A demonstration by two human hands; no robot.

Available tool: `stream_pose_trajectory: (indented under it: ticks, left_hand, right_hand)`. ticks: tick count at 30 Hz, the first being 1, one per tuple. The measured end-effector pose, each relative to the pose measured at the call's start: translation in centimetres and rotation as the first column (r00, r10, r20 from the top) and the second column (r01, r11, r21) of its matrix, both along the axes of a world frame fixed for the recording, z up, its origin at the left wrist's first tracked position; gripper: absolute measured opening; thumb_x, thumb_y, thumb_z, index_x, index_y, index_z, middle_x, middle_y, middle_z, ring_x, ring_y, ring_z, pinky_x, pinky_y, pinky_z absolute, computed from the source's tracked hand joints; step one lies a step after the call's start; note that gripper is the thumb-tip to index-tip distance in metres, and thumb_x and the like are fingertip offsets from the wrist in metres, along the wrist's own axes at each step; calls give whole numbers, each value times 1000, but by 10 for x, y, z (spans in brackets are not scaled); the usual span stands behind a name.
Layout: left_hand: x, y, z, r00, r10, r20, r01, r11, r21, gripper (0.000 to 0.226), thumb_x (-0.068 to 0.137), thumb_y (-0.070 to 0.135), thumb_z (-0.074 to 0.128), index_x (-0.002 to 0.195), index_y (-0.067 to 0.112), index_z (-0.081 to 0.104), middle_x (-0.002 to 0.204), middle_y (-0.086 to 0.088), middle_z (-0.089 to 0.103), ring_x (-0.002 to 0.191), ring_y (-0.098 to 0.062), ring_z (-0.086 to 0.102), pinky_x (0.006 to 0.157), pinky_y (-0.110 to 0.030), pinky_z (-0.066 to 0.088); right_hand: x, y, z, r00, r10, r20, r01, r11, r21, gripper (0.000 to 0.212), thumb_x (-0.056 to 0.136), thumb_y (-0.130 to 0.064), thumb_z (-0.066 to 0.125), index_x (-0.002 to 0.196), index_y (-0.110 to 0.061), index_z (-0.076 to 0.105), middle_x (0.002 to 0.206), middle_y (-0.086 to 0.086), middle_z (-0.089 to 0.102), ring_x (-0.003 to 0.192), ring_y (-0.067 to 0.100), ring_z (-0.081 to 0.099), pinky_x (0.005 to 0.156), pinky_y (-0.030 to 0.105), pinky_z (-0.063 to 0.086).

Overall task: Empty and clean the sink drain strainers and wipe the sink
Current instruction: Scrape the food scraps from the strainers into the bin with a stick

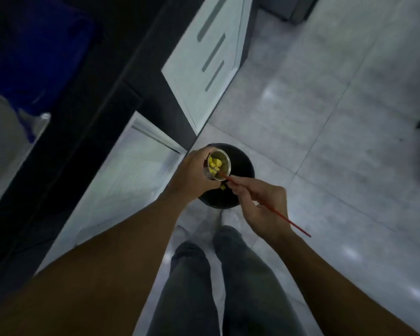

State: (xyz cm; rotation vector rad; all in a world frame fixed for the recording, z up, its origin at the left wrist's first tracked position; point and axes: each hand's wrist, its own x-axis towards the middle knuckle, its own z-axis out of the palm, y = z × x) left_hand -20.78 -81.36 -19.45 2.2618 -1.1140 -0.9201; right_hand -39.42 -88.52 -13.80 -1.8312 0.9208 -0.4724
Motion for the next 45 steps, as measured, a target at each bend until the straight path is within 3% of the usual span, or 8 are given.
stream_pose_trajectory:
  ticks: [8,13,17,21,24,28,36,45]
  left_hand:
    - [4,-14,-62,989,-143,25,140,986,95,86,62,28,91,136,29,48,131,-1,56,116,-15,50,85,-15,35]
    - [11,-27,-89,985,-171,22,166,975,146,88,60,24,91,137,29,49,133,-3,53,118,-18,50,89,-23,39]
    - [11,-35,-105,977,-215,2,213,967,143,87,62,23,90,139,24,49,135,-5,53,125,-21,50,97,-28,43]
    - [9,-34,-118,974,-223,-22,224,963,148,88,63,21,90,141,23,49,138,-5,53,128,-20,48,102,-28,43]
    - [8,-28,-124,974,-224,-23,225,963,147,88,64,22,90,141,23,48,138,-5,53,127,-20,48,96,-24,39]
    - [7,-21,-125,979,-201,-28,203,966,158,88,63,22,91,140,25,49,136,-4,52,116,-9,41,91,-24,37]
    - [2,-17,-127,976,-218,-7,216,963,162,86,64,22,90,140,22,50,136,-4,54,125,-19,48,94,-23,38]
    - [1,-15,-127,969,-248,-2,245,957,153,83,65,21,90,138,19,52,135,-3,56,125,-18,46,94,-21,35]
  right_hand:
    - [3,-8,-74,994,-6,-110,15,996,83,24,98,-11,58,109,-24,75,90,-21,71,80,0,70,81,11,55]
    - [-2,-15,-109,982,-179,-55,185,973,136,20,97,-10,60,107,-17,76,90,-12,75,81,7,74,80,22,61]
    - [4,-10,-128,991,-133,-15,133,971,199,21,97,-7,60,109,-11,76,97,-1,78,84,13,75,80,33,63]
    - [9,-5,-145,987,-133,-85,151,957,249,23,99,-10,58,116,-15,74,98,-5,77,84,15,75,82,26,62]
    - [2,-1,-150,981,-164,-102,182,964,197,24,99,-9,60,116,-19,73,94,-10,75,83,11,74,81,18,59]
    - [-11,5,-149,969,-239,-59,245,959,140,21,99,-12,59,114,-19,72,94,-8,75,79,16,75,76,23,61]
    - [2,9,-157,987,-145,-69,155,972,178,25,100,-10,59,118,-19,72,94,-14,74,83,13,75,79,20,60]
    - [-10,5,-156,967,-242,-81,241,970,-21,19,96,-14,61,108,-23,73,91,-20,68,80,2,72,75,10,56]
